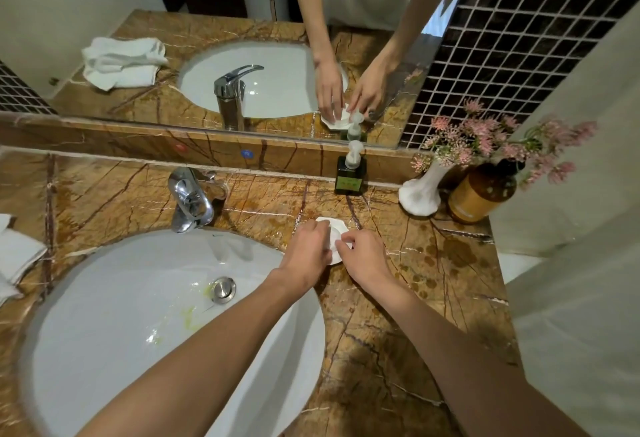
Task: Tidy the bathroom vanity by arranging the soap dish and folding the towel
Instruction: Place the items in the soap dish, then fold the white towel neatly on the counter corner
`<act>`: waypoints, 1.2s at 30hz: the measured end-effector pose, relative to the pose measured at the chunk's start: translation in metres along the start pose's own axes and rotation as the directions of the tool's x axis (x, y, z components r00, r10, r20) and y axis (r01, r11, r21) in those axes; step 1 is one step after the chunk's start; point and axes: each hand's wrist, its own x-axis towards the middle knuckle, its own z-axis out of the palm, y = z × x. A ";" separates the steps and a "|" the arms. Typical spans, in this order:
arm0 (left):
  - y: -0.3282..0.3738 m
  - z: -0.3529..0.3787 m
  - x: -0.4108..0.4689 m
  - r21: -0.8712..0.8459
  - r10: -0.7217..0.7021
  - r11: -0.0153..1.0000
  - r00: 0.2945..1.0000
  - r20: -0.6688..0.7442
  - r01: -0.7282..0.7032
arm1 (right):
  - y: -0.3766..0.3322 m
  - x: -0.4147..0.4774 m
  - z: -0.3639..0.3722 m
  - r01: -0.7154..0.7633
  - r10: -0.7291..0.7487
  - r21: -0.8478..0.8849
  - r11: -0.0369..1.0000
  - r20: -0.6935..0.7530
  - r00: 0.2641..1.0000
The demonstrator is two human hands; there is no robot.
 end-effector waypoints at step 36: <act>-0.203 -0.117 -0.285 0.012 -0.471 0.870 0.839 -0.274 0.492 | -0.179 -0.162 0.162 0.818 -0.662 -0.282 0.501 0.484 0.572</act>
